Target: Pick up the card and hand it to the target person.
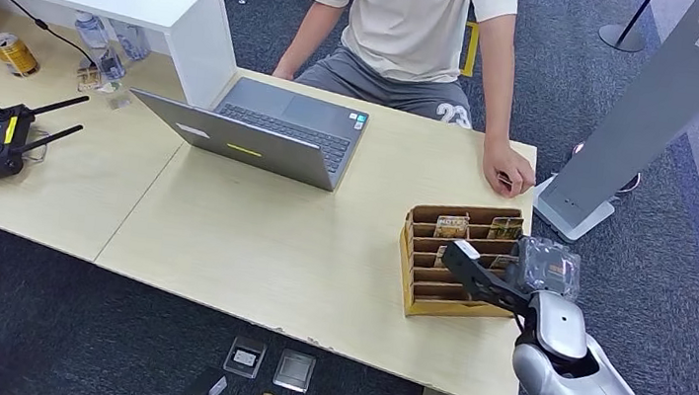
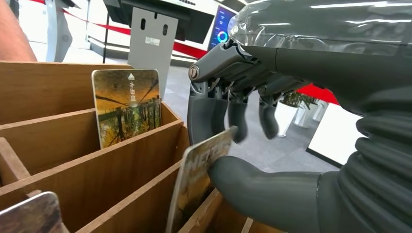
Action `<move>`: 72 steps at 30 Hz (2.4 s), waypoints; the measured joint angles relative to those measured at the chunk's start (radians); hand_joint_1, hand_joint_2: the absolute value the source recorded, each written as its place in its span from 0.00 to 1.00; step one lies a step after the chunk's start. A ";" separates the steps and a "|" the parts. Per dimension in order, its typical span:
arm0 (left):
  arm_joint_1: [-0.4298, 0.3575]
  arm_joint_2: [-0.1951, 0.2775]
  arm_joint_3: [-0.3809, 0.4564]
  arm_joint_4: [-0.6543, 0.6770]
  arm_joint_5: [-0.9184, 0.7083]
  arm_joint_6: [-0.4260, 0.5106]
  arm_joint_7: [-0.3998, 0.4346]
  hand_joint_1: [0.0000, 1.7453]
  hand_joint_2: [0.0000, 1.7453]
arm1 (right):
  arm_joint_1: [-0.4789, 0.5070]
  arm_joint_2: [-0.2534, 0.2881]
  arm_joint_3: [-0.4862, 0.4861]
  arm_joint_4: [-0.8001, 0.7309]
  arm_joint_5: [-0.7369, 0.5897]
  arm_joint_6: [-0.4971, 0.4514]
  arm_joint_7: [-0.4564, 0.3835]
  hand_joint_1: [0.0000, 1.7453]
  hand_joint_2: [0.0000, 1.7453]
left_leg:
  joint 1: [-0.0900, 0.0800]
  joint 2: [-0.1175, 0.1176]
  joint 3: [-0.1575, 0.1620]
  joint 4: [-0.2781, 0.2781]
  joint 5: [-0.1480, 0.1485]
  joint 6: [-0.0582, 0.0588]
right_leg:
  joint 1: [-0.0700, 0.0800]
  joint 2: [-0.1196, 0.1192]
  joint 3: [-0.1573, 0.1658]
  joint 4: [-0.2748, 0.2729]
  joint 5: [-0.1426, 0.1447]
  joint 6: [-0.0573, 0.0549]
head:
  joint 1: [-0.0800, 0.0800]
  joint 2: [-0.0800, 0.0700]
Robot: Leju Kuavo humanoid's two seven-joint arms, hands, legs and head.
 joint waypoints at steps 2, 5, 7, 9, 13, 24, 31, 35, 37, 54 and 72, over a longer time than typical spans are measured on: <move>0.000 0.000 0.000 0.000 0.000 0.000 0.000 0.00 0.00 | -0.001 0.000 0.000 0.002 -0.002 -0.002 0.000 0.83 1.00 | 0.000 0.000 0.000 0.000 0.000 0.000 | 0.000 0.000 0.000 0.000 0.000 0.000 | 0.000 0.000; 0.000 0.001 0.000 0.000 0.000 0.000 0.000 0.00 0.00 | -0.001 0.000 0.000 0.003 -0.006 -0.004 0.000 0.94 1.00 | 0.000 0.000 0.000 0.000 0.000 0.000 | 0.000 0.000 0.000 0.000 0.000 0.000 | 0.000 0.000; 0.000 0.001 0.000 0.000 0.000 0.000 0.000 0.00 0.00 | -0.002 0.001 0.000 0.004 -0.006 -0.004 0.000 0.98 1.00 | 0.000 0.000 0.001 0.000 0.000 0.000 | 0.000 0.000 0.001 0.000 0.000 0.000 | 0.000 0.000; 0.000 0.001 0.000 0.000 0.000 0.000 -0.001 0.00 0.50 | -0.002 0.001 0.000 0.006 -0.007 -0.005 0.000 0.98 1.00 | 0.000 0.000 0.001 0.000 0.000 0.000 | 0.000 0.000 0.001 0.000 0.000 0.000 | 0.000 0.000; 0.000 0.001 -0.001 0.000 -0.005 -0.002 -0.015 0.00 1.00 | -0.003 0.002 0.000 0.009 -0.009 -0.009 -0.001 0.98 1.00 | 0.000 0.000 0.001 0.000 0.000 0.000 | 0.000 0.000 0.001 0.000 0.000 0.000 | 0.000 0.000; 0.000 0.002 -0.003 0.000 -0.001 -0.006 -0.030 0.00 1.00 | -0.015 0.004 -0.002 0.008 -0.065 0.004 -0.006 0.98 1.00 | 0.000 0.000 0.001 0.000 0.000 0.000 | 0.000 0.000 0.001 0.000 0.000 0.000 | 0.000 0.000; 0.001 0.008 -0.003 0.000 0.016 -0.002 -0.020 0.00 1.00 | -0.046 -0.027 -0.021 -0.157 -0.214 0.140 0.084 0.98 1.00 | 0.000 0.000 0.000 0.000 0.000 0.000 | 0.000 0.000 0.000 0.000 0.000 0.000 | 0.000 0.000; 0.002 0.009 -0.003 0.000 0.023 0.000 -0.018 0.00 1.00 | -0.066 -0.048 -0.041 -0.326 -0.179 0.096 0.101 0.98 1.00 | 0.000 0.000 0.000 0.000 0.000 0.000 | 0.000 0.000 0.000 0.000 0.000 0.000 | 0.000 0.000; 0.002 0.009 -0.003 0.000 0.026 0.000 -0.018 0.00 1.00 | -0.067 -0.054 -0.049 -0.407 -0.139 0.043 0.099 0.98 1.00 | 0.000 0.000 0.000 0.000 0.000 0.000 | 0.000 0.000 0.000 0.000 0.000 0.000 | 0.000 0.000; 0.000 0.002 -0.003 0.000 0.015 -0.002 -0.022 0.00 1.00 | -0.014 0.017 -0.058 -0.582 0.179 -0.307 -0.049 0.98 1.00 | 0.000 0.000 0.000 0.000 0.000 0.000 | 0.000 0.000 0.000 0.000 0.000 0.000 | 0.000 0.000; -0.011 -0.023 -0.018 0.000 -0.014 -0.005 -0.027 0.00 1.00 | -0.046 0.178 -0.043 -0.106 0.432 -0.568 -0.070 0.98 1.00 | 0.000 0.000 0.000 0.000 0.000 0.000 | 0.000 0.000 0.000 0.000 0.000 0.000 | 0.000 0.000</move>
